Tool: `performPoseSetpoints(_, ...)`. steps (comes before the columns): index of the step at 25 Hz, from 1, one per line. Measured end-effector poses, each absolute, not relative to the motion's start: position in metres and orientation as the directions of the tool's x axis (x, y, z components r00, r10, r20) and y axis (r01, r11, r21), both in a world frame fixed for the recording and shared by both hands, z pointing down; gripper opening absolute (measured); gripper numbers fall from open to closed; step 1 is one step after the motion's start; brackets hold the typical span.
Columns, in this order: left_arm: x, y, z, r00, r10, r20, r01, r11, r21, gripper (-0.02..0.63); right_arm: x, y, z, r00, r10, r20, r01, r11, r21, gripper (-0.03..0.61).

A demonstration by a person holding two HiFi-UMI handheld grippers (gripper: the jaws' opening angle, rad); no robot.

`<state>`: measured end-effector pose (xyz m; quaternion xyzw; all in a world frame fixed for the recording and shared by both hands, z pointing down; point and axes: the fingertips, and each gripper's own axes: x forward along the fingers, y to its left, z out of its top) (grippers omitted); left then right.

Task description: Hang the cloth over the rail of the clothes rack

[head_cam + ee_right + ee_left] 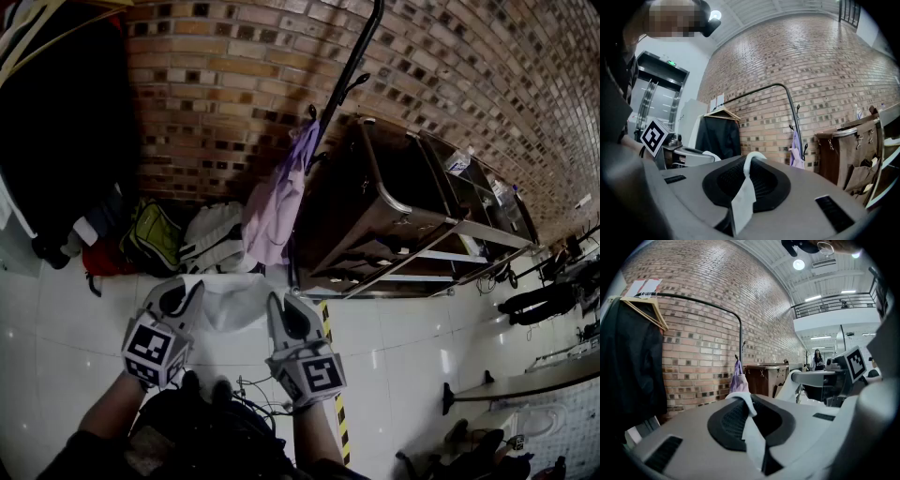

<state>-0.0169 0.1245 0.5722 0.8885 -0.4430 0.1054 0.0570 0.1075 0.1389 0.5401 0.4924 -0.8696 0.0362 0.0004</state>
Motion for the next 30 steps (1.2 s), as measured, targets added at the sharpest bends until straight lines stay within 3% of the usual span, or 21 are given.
performPoseSetpoints(5, -0.017, 0.118, 0.569, 0.635, -0.731, 0.249, -0.765, -0.640, 0.072, 0.025, 0.111, 0.134, 0.534, -0.454, -0.891, 0.013, -0.889, 0.453, -0.064, 0.044)
performPoseSetpoints(17, 0.000, 0.087, 0.540, 0.771, -0.618, 0.155, -0.629, -0.777, 0.032, 0.025, 0.114, 0.113, 0.501, -0.312, -0.949, -0.035, -0.950, 0.311, 0.030, 0.044)
performPoseSetpoints(25, 0.047, 0.045, 0.530, 0.813, -0.571, 0.112, -0.577, -0.816, 0.026, 0.025, 0.151, 0.074, 0.492, -0.289, -0.953, -0.095, -0.957, 0.288, 0.023, 0.044)
performPoseSetpoints(30, 0.098, 0.000, 0.517, 0.822, -0.566, 0.072, -0.568, -0.823, 0.012, 0.025, 0.182, 0.021, 0.474, -0.346, -0.929, -0.131, -0.938, 0.340, 0.066, 0.044)
